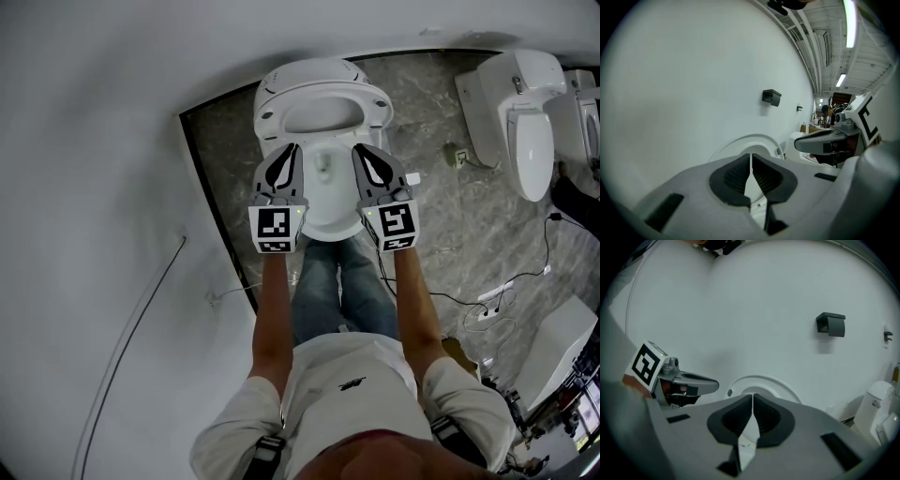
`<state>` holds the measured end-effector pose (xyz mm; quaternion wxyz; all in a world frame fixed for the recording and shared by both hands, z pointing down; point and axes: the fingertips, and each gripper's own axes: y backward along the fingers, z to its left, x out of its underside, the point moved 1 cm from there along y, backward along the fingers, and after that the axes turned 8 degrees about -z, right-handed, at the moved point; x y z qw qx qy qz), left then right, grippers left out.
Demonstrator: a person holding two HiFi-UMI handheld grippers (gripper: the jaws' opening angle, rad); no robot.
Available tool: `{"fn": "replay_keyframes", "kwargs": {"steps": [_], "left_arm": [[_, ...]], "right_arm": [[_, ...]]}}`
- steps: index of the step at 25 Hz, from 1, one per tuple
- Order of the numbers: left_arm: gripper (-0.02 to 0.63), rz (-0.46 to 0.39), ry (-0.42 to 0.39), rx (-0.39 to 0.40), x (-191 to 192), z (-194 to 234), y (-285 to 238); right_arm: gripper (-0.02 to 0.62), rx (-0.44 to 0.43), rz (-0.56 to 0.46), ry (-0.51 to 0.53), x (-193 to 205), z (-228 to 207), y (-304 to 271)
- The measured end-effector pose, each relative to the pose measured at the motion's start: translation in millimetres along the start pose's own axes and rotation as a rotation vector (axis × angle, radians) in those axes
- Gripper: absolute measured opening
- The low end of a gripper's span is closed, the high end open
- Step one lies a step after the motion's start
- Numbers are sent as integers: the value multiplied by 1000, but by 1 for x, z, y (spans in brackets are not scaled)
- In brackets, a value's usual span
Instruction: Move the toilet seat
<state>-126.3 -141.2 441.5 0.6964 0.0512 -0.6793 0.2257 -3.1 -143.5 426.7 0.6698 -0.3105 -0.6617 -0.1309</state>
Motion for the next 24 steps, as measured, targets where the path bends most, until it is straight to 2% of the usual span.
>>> {"fn": "replay_keyframes", "kwargs": {"steps": [24], "left_arm": [[37, -10, 0, 34, -4, -40, 20]], "right_arm": [[34, -6, -3, 19, 1, 1, 35]]}}
